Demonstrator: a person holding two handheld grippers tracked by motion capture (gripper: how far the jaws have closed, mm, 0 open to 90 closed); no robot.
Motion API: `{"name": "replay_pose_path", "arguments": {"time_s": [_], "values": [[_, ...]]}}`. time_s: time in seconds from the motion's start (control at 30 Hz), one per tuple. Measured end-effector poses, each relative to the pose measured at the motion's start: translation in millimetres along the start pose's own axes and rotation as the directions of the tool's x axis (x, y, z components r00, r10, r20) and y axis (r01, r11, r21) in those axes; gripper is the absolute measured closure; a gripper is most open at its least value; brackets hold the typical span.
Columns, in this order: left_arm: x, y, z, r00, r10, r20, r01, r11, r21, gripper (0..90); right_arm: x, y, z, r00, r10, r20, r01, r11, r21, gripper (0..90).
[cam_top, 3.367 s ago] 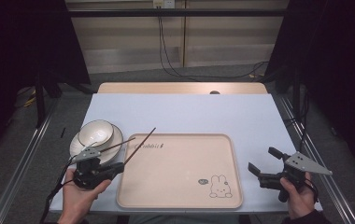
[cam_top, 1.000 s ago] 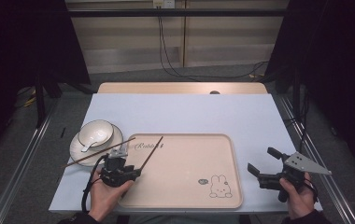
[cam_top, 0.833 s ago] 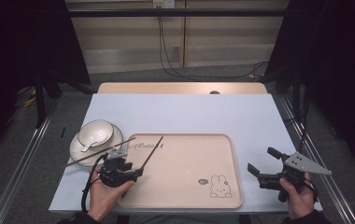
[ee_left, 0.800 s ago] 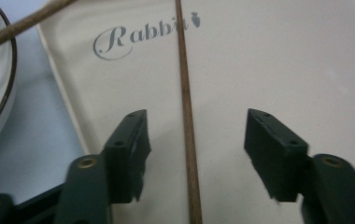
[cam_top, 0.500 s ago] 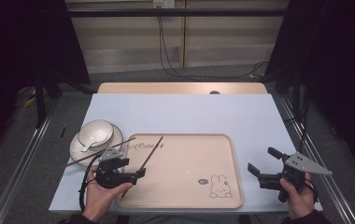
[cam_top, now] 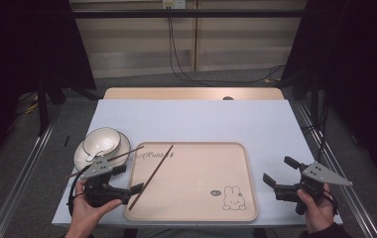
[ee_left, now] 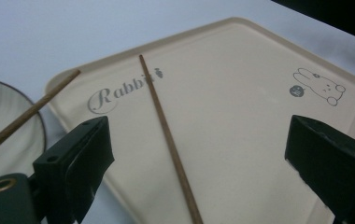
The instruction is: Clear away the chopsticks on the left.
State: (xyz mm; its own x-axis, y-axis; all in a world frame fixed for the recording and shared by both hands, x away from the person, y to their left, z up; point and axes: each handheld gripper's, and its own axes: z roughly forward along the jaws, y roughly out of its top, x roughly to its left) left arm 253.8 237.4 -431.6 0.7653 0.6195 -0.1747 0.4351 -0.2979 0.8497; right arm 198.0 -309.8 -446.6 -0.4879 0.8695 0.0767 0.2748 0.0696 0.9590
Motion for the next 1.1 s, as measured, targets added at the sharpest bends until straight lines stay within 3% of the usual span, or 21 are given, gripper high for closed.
{"name": "replay_pose_path", "arguments": {"time_s": [0.2,0.37,0.47,0.73,0.9,1.0,1.1], "values": [[10.9,-6.7,-15.9,0.9999,-0.014,-0.003,0.014,0.9999,-0.004,4.4,-0.1,0.1,0.1,1.0000,-0.001,-0.001,0.001,1.000,-0.001,1.1],[22.0,-11.9,-32.4,0.9988,-0.018,0.045,0.019,0.9997,-0.012,2.8,0.0,0.1,0.1,1.0000,0.000,-0.001,0.000,1.000,-0.001,1.1],[32.2,-14.7,-44.1,0.9990,-0.036,0.027,0.037,0.9986,-0.038,2.8,0.4,0.2,0.1,1.0000,0.002,0.003,-0.002,1.000,-0.001,1.0],[51.3,-17.4,-64.0,0.9993,-0.037,-0.001,0.037,0.9972,-0.065,2.8,0.0,0.2,0.2,1.0000,-0.003,0.006,0.003,1.000,-0.004,0.9],[64.8,-18.2,-73.8,0.9999,0.002,-0.011,-0.002,0.9996,-0.030,3.6,0.2,0.2,0.9,1.0000,-0.006,0.006,0.006,1.000,-0.007,1.0],[75.4,-19.2,-76.8,1.0000,0.008,0.000,-0.008,0.9999,-0.011,4.9,0.2,0.2,0.9,1.0000,-0.008,0.004,0.008,1.000,-0.007,1.1],[84.7,-20.6,-79.2,0.9999,-0.015,-0.007,0.015,0.9999,-0.007,6.0,0.2,0.3,0.6,1.0000,-0.007,0.002,0.007,1.000,-0.004,1.1]]}}
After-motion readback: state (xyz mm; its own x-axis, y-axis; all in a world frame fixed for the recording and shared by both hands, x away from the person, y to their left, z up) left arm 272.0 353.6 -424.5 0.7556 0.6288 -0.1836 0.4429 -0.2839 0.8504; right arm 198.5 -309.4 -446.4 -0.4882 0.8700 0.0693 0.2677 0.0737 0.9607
